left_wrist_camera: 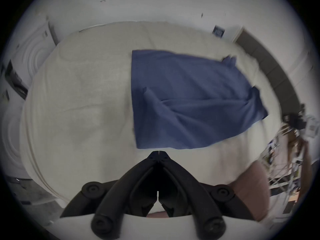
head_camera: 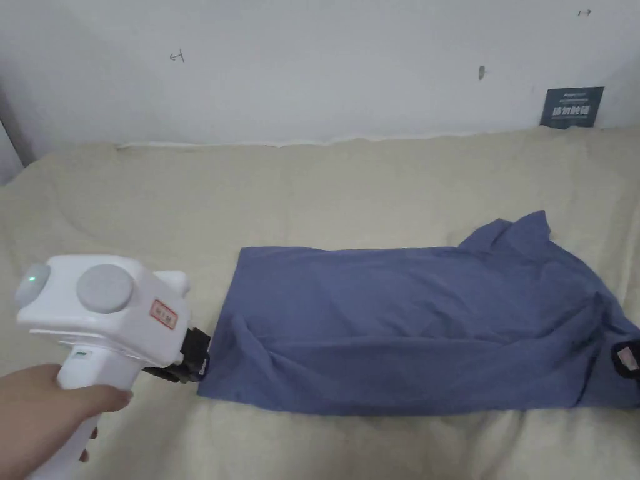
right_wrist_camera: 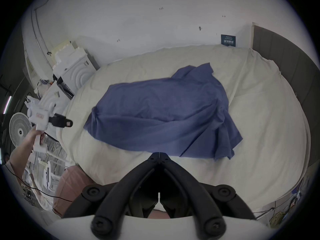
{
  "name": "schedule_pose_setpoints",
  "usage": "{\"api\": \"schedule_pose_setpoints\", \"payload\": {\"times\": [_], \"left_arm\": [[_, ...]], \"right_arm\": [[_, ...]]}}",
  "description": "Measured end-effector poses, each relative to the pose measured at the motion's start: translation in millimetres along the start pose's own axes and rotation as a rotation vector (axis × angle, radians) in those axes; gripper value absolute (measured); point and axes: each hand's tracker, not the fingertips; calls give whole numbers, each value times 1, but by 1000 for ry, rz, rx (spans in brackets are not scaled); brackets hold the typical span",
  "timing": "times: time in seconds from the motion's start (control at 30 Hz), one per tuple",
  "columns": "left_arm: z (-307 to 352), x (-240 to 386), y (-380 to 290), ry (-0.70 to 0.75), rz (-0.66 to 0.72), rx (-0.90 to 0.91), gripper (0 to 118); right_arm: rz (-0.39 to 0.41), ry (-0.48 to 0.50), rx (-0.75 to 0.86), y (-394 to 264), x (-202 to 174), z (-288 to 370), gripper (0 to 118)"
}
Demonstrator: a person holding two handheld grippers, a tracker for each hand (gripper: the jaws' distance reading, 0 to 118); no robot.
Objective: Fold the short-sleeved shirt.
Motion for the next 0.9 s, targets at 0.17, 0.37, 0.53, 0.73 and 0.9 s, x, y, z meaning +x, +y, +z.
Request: {"api": "schedule_pose_setpoints", "payload": {"times": [0.17, 0.37, 0.53, 0.73, 0.9], "left_arm": [[-49, -14, 31, -75, 126, -115, 80], [-64, -10, 42, 117, 88, -140, 81], [-80, -2, 48, 50, 152, -183, 81], [-85, 6, 52, 80, 160, -225, 75], [-74, 12, 49, 82, 103, -198, 4]], "right_arm": [[-26, 19, -30, -6, 4, -3, 0], [-26, 40, -89, -10, 8, -13, 0], [-37, 48, -143, -11, 13, -30, 0], [-48, 57, -174, -14, 18, -41, 0], [-35, 59, -173, -15, 21, -41, 0]]}}
